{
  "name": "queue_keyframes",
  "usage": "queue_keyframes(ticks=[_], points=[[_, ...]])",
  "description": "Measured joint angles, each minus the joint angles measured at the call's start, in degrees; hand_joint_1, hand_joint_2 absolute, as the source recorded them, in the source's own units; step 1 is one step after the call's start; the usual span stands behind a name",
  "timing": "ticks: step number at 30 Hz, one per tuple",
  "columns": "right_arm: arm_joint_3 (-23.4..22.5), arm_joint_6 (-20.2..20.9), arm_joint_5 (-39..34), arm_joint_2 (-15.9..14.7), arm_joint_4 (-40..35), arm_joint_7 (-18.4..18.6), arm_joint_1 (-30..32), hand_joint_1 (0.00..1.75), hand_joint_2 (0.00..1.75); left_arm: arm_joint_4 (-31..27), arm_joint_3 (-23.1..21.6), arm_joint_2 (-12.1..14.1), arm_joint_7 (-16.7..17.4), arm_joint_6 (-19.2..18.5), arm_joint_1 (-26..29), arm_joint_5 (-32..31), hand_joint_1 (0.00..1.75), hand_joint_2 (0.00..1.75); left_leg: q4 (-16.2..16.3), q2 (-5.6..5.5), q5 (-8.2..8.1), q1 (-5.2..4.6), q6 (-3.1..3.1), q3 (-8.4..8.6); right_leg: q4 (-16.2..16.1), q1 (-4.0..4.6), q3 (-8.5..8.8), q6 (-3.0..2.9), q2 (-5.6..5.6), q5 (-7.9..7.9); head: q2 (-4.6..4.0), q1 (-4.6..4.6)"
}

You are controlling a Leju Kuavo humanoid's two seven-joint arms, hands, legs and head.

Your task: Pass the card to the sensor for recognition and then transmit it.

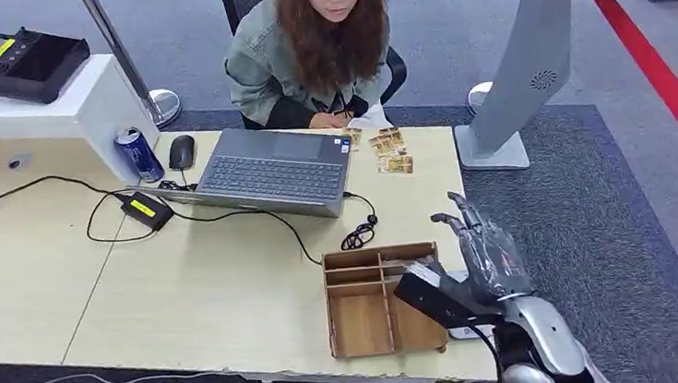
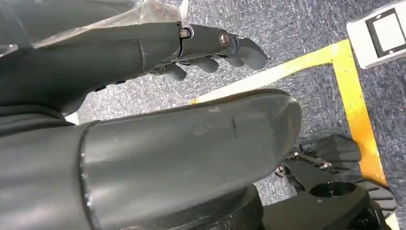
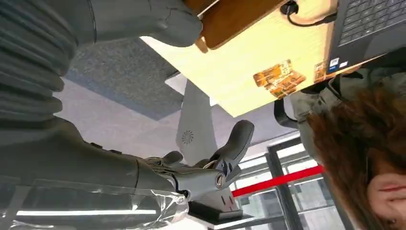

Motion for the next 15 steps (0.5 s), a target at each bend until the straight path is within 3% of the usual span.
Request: queue_keyframes(ticks=[15], points=[[1.6, -1.4, -1.0, 2.5, 1.0, -0.1, 0.0, 0.58, 1.75, 0.0, 0.0, -0.1, -0.3, 0.1, -0.1, -0.4, 0.0, 0.0, 0.0, 0.0, 0.0, 0.0, 0.0, 0.0, 0.0, 0.0, 0.0, 0.0, 0.0, 0.0, 0.0, 0.0]])
